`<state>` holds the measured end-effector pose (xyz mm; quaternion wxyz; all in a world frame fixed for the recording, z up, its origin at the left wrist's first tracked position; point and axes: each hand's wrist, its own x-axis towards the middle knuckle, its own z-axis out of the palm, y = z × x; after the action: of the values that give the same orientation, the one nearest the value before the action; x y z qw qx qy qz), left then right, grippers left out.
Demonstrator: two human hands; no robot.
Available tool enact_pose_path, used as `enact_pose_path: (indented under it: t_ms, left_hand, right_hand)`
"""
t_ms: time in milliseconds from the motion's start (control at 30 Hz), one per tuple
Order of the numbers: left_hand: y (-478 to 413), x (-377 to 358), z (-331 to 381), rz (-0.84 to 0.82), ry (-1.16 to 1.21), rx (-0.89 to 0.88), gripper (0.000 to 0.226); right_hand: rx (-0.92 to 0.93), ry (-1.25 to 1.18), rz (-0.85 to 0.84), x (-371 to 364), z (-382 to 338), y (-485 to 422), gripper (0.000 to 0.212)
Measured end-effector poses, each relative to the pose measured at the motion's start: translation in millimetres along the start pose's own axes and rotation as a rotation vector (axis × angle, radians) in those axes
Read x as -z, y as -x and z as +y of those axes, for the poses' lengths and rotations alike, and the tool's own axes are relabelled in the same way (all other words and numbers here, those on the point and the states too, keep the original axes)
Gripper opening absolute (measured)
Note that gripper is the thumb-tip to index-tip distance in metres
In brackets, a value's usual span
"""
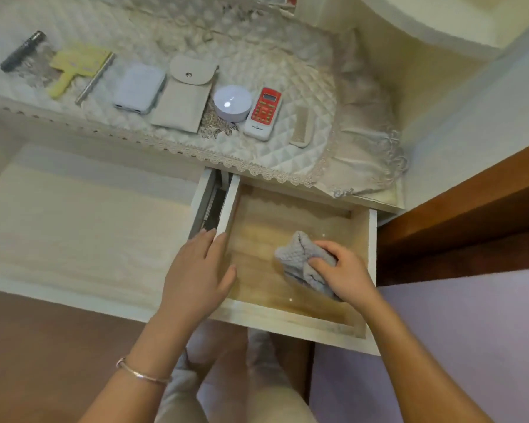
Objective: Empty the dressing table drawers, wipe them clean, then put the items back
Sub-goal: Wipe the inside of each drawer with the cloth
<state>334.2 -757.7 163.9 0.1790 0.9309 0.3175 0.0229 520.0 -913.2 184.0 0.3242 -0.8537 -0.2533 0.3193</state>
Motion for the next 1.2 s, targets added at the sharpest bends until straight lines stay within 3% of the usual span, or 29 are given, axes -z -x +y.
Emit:
enact_pose_path:
  t_ms: [133, 267, 467, 600, 733, 867, 933, 1000, 1200]
  left_hand:
    - [-2.4, -34.6, 8.1, -0.014, 0.032, 0.149, 0.059]
    - [-10.1, -55.7, 8.0, -0.024, 0.067, 0.273, 0.067]
    - [-9.8, -71.1, 6.6, -0.03, 0.072, 0.322, 0.075]
    - [-8.7, -71.6, 5.8, -0.026, 0.086, 0.324, 0.08]
    - [-9.4, -71.4, 6.8, -0.049, 0.091, 0.325, 0.083]
    - [-8.4, -69.8, 7.2, -0.036, 0.127, 0.308, 0.082]
    - [-7.0, -71.4, 5.7, -0.036, 0.133, 0.307, 0.08]
    - [-6.3, -71.9, 4.8, -0.017, 0.123, 0.306, 0.079]
    - [-6.4, -73.9, 3.4, -0.022, 0.131, 0.304, 0.075]
  right_hand:
    - [0.074, 0.232, -0.227, -5.0, 13.2, -61.6, 0.031]
    - [0.157, 0.393, -0.038, -40.7, 26.4, -110.3, 0.036]
    - [0.312, 0.543, 0.212, -92.4, 52.3, -116.3, 0.036]
    - [0.366, 0.608, 0.18, -105.3, 65.8, -111.6, 0.059]
    - [0.404, 0.572, 0.247, -108.6, 67.6, -109.4, 0.055]
    - [0.757, 0.59, 0.032, -116.4, 66.3, -79.2, 0.05]
    - [0.844, 0.647, 0.003, -108.7, 60.1, -93.0, 0.045]
    - [0.804, 0.662, 0.053, -102.7, 50.5, -122.8, 0.043]
    - [0.39, 0.556, 0.172, -109.6, -1.0, -189.9, 0.042]
